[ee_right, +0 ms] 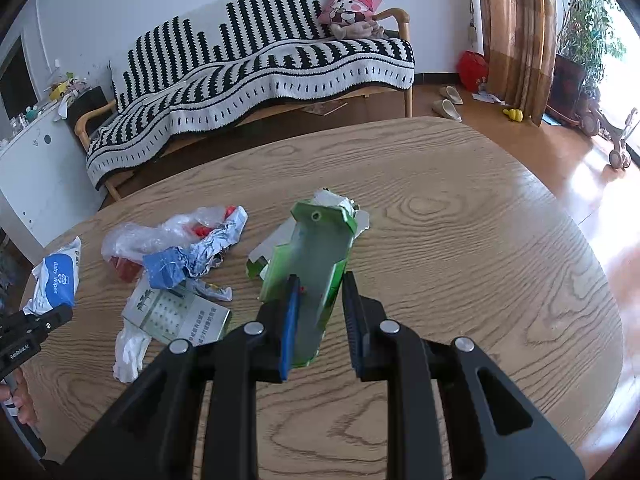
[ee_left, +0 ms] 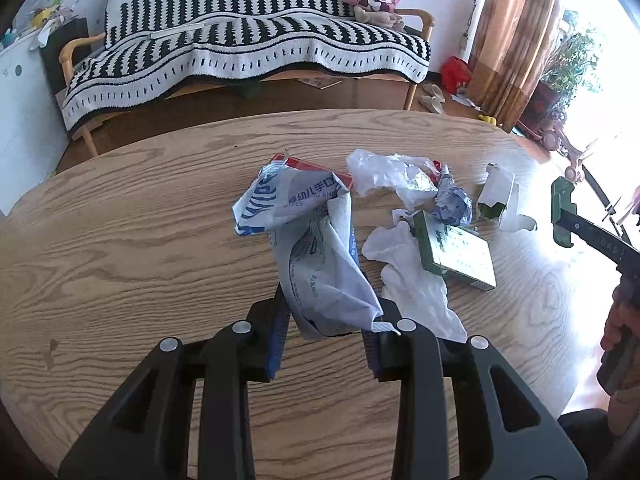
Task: Collect trash
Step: 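Lift plastic wrapper in left gripper while right gripper lifts green box, then carry wrapper in left gripper and green box in right gripper to bin, release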
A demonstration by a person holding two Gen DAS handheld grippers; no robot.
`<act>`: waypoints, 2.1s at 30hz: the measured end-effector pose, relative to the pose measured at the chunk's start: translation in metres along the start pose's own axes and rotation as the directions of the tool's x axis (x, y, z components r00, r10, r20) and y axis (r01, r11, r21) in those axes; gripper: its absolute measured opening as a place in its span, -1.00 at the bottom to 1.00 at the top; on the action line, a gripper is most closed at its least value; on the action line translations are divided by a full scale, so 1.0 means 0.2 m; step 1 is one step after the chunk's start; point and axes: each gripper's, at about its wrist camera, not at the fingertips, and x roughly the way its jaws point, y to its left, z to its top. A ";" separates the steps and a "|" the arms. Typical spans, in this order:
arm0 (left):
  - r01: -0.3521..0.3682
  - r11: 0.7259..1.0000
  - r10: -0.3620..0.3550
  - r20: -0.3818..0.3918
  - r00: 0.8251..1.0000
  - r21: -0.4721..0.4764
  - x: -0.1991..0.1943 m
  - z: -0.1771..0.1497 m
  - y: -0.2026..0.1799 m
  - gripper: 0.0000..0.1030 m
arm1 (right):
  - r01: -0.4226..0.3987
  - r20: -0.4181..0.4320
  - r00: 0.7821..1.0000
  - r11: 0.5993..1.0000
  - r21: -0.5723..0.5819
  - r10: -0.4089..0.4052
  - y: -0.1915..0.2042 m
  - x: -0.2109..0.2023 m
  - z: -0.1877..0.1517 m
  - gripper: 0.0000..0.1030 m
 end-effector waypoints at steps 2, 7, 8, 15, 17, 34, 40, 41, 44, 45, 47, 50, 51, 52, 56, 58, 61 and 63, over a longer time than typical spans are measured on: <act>0.015 1.000 -0.015 0.007 1.000 0.000 -0.03 0.01 -0.01 -0.39 | -0.006 0.003 1.000 1.000 0.004 0.006 -0.01 0.00 0.01 -0.58; 0.125 0.992 -0.128 0.126 0.984 0.035 -0.28 0.05 -0.16 -0.39 | -0.126 0.120 0.987 0.984 0.127 0.111 -0.07 -0.22 0.03 -0.58; 0.155 0.987 -0.160 0.148 0.976 0.046 -0.34 0.05 -0.22 -0.39 | -0.146 0.144 0.981 0.979 0.141 0.126 -0.07 -0.26 0.04 -0.58; 0.389 0.906 -0.410 0.114 0.905 0.169 -0.56 -0.10 -0.84 -0.39 | -0.228 0.294 0.944 0.939 0.258 0.148 -0.32 -0.66 -0.22 -0.58; 0.509 0.840 -0.518 -0.001 0.855 0.187 -0.54 -0.17 -1.07 -0.39 | -0.169 0.275 0.957 0.946 0.276 0.091 -0.51 -0.77 -0.37 -0.58; 0.527 0.719 -0.261 -0.526 0.809 0.454 0.05 -1.09 -2.11 -0.40 | -0.076 -0.024 0.992 0.747 0.660 0.122 -1.43 -0.73 -1.55 -0.58; 0.513 0.745 -0.249 -0.536 0.807 0.426 0.09 -1.08 -2.08 -0.40 | -0.107 -0.009 0.989 0.745 0.659 0.150 -1.43 -0.67 -1.54 -0.58; 0.519 0.745 -0.253 -0.543 0.801 0.419 0.10 -1.09 -2.10 -0.40 | -0.110 -0.010 0.988 0.746 0.657 0.155 -1.43 -0.66 -1.55 -0.58; 0.529 0.739 -0.263 -0.544 0.797 0.417 0.08 -1.09 -2.10 -0.40 | -0.108 -0.018 0.987 0.744 0.660 0.158 -1.44 -0.65 -1.56 -0.58; 0.530 0.739 -0.265 -0.545 0.796 0.416 0.08 -1.08 -2.10 -0.40 | -0.106 -0.019 0.987 0.742 0.662 0.157 -1.44 -0.65 -1.56 -0.58; 0.533 0.733 -0.273 -0.535 0.800 0.423 0.07 -1.06 -2.11 -0.38 | -0.094 -0.022 0.989 0.744 0.662 0.145 -1.44 -0.65 -1.53 -0.58; 0.517 0.724 -0.270 -0.502 0.821 0.456 0.02 -1.09 -2.12 0.71 | -0.082 -0.024 0.990 0.704 0.705 0.140 -1.49 -0.67 -1.52 0.08; 0.508 0.725 -0.274 -0.481 0.833 0.466 0.00 -1.10 -2.12 0.88 | -0.064 -0.051 0.987 0.670 0.739 0.150 -1.52 -0.67 -1.52 0.86; 0.498 0.721 -0.283 -0.452 0.846 0.482 -0.04 -1.10 -2.12 0.88 | -0.076 -0.039 0.985 0.636 0.768 0.166 -1.55 -0.67 -1.53 0.86; 0.488 0.728 -0.294 -0.425 0.856 0.480 -0.09 -1.07 -2.06 0.88 | -0.044 -0.014 0.996 0.598 0.801 0.091 -1.61 -0.75 -1.54 0.87; 0.456 0.765 -0.309 -0.363 0.879 0.454 -0.12 -1.00 -2.01 0.88 | 0.011 -0.023 1.000 0.608 0.794 0.011 -1.61 -0.80 -1.54 0.87; 0.514 0.790 -0.423 -0.309 0.852 0.335 -0.24 -0.83 -1.88 0.88 | 0.065 -0.041 0.998 0.650 0.757 -0.051 -1.57 -0.83 -1.52 0.87; 0.561 0.791 -0.511 -0.243 0.825 0.243 -0.38 -0.70 -1.69 0.88 | 0.072 -0.063 0.997 0.673 0.736 -0.038 -1.54 -0.80 -1.49 0.87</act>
